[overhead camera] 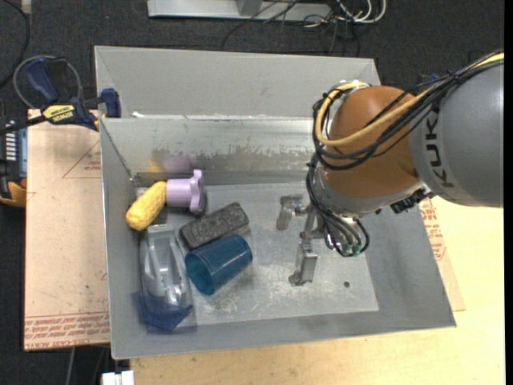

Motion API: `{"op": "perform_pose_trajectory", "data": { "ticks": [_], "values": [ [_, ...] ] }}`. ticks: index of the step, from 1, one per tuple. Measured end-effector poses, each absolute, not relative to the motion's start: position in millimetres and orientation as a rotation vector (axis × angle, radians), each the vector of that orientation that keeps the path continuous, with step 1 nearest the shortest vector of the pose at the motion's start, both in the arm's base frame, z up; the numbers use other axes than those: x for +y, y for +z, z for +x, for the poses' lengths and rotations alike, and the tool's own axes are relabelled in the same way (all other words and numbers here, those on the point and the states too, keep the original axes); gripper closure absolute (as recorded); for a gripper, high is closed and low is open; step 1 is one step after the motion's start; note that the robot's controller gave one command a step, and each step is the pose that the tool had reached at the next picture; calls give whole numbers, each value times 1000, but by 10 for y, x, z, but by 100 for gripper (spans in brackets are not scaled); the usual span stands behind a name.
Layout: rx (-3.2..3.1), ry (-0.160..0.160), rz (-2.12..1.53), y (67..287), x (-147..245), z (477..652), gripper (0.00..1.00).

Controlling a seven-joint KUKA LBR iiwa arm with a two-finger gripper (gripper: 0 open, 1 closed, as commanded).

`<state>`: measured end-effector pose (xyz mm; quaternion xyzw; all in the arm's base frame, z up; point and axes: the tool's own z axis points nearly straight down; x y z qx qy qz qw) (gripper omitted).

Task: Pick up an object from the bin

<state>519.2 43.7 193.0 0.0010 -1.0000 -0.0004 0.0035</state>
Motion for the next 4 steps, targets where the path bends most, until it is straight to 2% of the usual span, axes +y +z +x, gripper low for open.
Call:
{"op": "perform_pose_trajectory", "data": {
  "ticks": [1, 2, 3, 4],
  "values": [
    [-3142, -2, 0, 1967, 435, 5209, 0],
    [-3168, 13, 285, 822, 1218, 5253, 0],
    [-3091, 1, 651, 1563, 1333, 5349, 0],
    [-3108, -1, 450, 979, 1595, 5067, 0]
  ]
}}
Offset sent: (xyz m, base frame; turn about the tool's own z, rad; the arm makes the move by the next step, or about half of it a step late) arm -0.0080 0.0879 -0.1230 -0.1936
